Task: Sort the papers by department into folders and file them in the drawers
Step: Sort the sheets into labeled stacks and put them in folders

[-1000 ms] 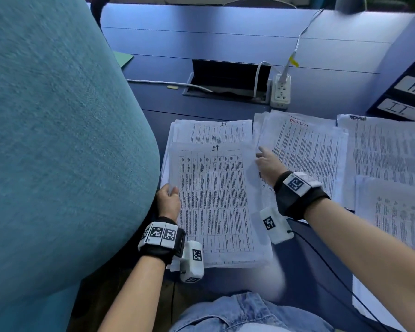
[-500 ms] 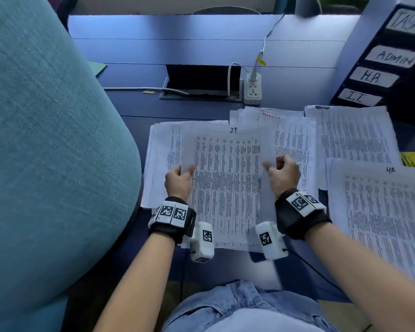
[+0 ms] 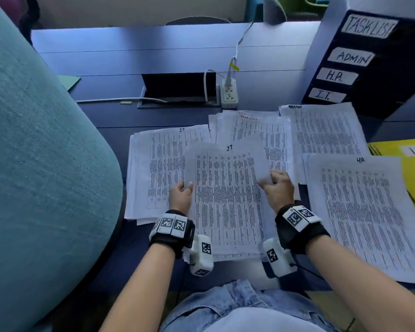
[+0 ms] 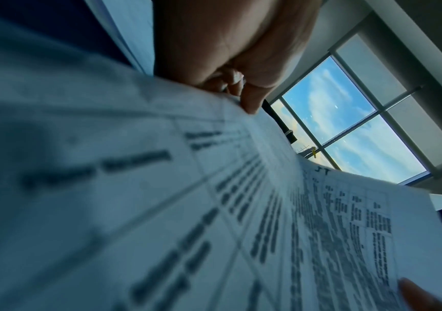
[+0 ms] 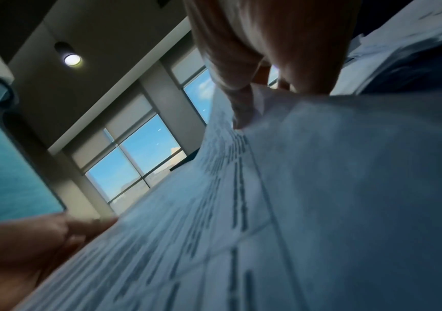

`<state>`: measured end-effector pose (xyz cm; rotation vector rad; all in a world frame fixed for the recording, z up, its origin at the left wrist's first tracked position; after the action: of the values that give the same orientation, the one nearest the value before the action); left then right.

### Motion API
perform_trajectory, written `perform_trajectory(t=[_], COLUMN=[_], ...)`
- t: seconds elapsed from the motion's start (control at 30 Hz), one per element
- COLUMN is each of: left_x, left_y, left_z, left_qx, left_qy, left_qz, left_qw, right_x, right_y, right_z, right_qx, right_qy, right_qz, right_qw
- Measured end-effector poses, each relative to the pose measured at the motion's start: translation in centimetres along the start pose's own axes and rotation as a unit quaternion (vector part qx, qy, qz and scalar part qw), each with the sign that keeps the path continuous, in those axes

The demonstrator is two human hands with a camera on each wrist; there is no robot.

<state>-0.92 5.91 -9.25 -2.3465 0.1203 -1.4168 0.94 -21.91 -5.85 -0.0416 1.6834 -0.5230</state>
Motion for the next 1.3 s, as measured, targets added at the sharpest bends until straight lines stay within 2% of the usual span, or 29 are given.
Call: perform_trajectory(t=[0.13, 0.23, 0.4, 0.53, 0.63, 0.87, 1.0, 1.1, 1.2, 1.3], left_x=[-0.6, -0.6, -0.5, -0.6, -0.9, -1.0, -0.9, -0.8, -0.1, 1.9], left_y=[-0.4, -0.6, -0.5, -0.4, -0.2, -0.5, -0.5, -0.4, -0.6, -0.6], left_z=[0.3, 0.1, -0.2, 0.1, 0.2, 0.3, 0.4, 0.6, 0.7, 1.3], left_qx=[0.023, 0.017, 0.002, 0.003, -0.005, 0.004, 0.013, 0.006, 0.004, -0.024], left_qy=[-0.025, -0.035, -0.026, -0.04, -0.05, -0.03, -0.015, -0.011, 0.003, 0.043], left_qz=[-0.001, -0.024, -0.02, -0.022, -0.032, -0.05, -0.055, -0.064, -0.049, 0.015], left_qw=[0.999, 0.999, 0.999, 0.999, 0.998, 0.998, 0.998, 0.998, 0.999, 0.999], right_x=[1.9, 2.3, 1.9, 1.5, 1.5, 2.6, 2.4, 2.2, 2.6, 2.7], right_y=[0.2, -0.8, -1.3, -0.8, -1.0, -2.3, -1.7, -0.9, 0.2, 0.3], right_z=[0.1, -0.2, -0.8, -1.1, -1.2, 0.0, -0.4, -0.6, -1.1, -1.1], right_qx=[-0.056, -0.047, -0.103, -0.149, -0.14, -0.071, -0.093, -0.128, -0.189, -0.211], right_qy=[0.075, 0.095, 0.074, 0.077, 0.074, 0.078, 0.089, 0.078, 0.09, 0.092], right_qz=[0.151, 0.22, 0.213, 0.262, 0.262, 0.164, 0.106, 0.006, -0.067, -0.114], right_qw=[0.984, 0.97, 0.969, 0.95, 0.952, 0.981, 0.986, 0.989, 0.976, 0.967])
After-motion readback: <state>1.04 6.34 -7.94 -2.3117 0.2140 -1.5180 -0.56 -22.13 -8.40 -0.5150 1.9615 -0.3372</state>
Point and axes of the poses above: each hand's wrist, its own z-axis towards the middle knuckle, its own y-axis out of the palm, x = y × z, the point moved 9 cm from there along z, towards the middle knuckle, and after that the axes turned 11 degrees about z, right-handed, at the moved point
